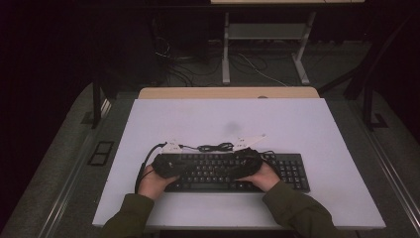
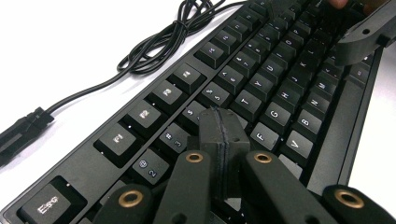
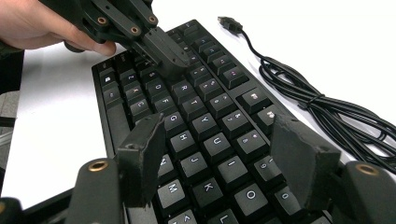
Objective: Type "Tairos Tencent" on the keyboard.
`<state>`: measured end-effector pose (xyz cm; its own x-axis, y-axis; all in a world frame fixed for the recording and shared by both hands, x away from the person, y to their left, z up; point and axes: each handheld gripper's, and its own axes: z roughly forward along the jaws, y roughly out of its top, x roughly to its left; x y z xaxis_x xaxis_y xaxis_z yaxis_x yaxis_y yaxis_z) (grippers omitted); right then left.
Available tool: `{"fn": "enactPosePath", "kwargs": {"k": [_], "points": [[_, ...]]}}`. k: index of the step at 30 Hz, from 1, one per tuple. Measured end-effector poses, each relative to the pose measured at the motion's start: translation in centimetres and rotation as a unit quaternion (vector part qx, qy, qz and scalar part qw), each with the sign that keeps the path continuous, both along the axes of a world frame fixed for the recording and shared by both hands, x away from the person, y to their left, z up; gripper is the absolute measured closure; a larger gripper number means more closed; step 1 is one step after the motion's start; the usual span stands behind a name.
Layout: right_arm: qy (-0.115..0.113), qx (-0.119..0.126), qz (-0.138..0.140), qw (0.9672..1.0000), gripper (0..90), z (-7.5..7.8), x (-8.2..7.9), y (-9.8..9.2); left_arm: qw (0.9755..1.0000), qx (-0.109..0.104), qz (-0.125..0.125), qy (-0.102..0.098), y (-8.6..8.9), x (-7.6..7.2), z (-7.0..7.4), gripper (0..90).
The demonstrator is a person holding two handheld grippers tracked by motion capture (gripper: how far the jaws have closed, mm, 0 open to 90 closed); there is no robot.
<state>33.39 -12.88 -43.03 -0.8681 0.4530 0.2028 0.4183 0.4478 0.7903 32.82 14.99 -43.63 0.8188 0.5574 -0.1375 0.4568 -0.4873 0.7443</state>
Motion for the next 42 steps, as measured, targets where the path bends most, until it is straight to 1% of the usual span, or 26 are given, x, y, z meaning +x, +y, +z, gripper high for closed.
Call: {"fn": "enactPosePath", "kwargs": {"k": [5, 10, 13, 14, 17, 20, 24, 25, 27, 28, 29, 32, 36, 40, 42], "points": [[-0.001, 0.000, 0.000, 1.0000, 35.1, 0.0, 0.0, 0.0, 1.0000, -0.004, 0.001, 0.002, 0.0, 0.0, 0.0, 89.1], [0.000, 0.004, -0.002, 1.0000, 35.1, 0.1, 0.0, 0.0, 1.0000, -0.002, 0.001, -0.001, 0.0, 0.0, 0.1, 89.1], [-0.001, 0.004, -0.002, 1.0000, 35.1, 0.1, 0.0, 0.0, 1.0000, -0.005, 0.001, -0.004, 0.1, -0.1, 0.4, 89.0], [-0.001, 0.004, -0.002, 1.0000, 35.1, 0.1, 0.0, 0.0, 0.9999, -0.010, 0.003, -0.004, 0.0, -0.2, 0.4, 89.1], [0.000, 0.003, -0.002, 1.0000, 35.5, 0.1, -0.1, 0.0, 0.9999, -0.013, 0.001, -0.007, 0.0, -0.3, 0.6, 89.0], [0.000, 0.004, 0.002, 1.0000, 38.5, 0.2, -0.1, 0.0, 0.9999, -0.012, -0.002, -0.008, 0.0, -0.4, 0.9, 89.0], [0.004, 0.009, 0.007, 0.9999, 47.5, 0.3, -0.2, 0.0, 0.9997, -0.020, 0.003, -0.011, 0.1, -0.8, 1.2, 88.3], [0.004, 0.011, 0.009, 0.9999, 50.2, 0.4, -0.2, 0.0, 0.9998, -0.020, 0.002, -0.010, 0.2, -0.9, 1.3, 85.8], [0.002, 0.014, 0.011, 0.9998, 55.8, 0.5, -0.3, 0.0, 0.9995, -0.026, 0.010, -0.013, 0.4, -1.1, 1.4, 81.9], [0.002, 0.016, 0.012, 0.9998, 58.8, 0.6, -0.3, 0.0, 0.9995, -0.026, 0.010, -0.014, 0.5, -1.1, 1.5, 79.3], [0.003, 0.017, 0.013, 0.9998, 61.2, 0.6, -0.4, 0.0, 0.9993, -0.028, 0.017, -0.016, 0.6, -1.2, 1.5, 76.0], [0.005, 0.020, 0.022, 0.9996, 69.8, 0.6, -0.5, 0.2, 0.9990, -0.033, 0.026, -0.017, 1.1, -1.3, 1.5, 66.5], [0.012, 0.014, 0.035, 0.9992, 79.0, 0.4, -0.8, 0.6, 0.9984, -0.039, 0.037, -0.017, 1.3, -1.3, 1.5, 53.1], [0.015, 0.009, 0.049, 0.9987, 87.1, 0.2, -1.1, 1.2, 0.9979, -0.044, 0.044, -0.019, 1.3, -1.2, 1.4, 43.1], [0.018, 0.003, 0.055, 0.9983, 89.2, 0.1, -1.2, 1.4, 0.9976, -0.045, 0.049, -0.019, 1.3, -1.2, 1.4, 38.4]]}}
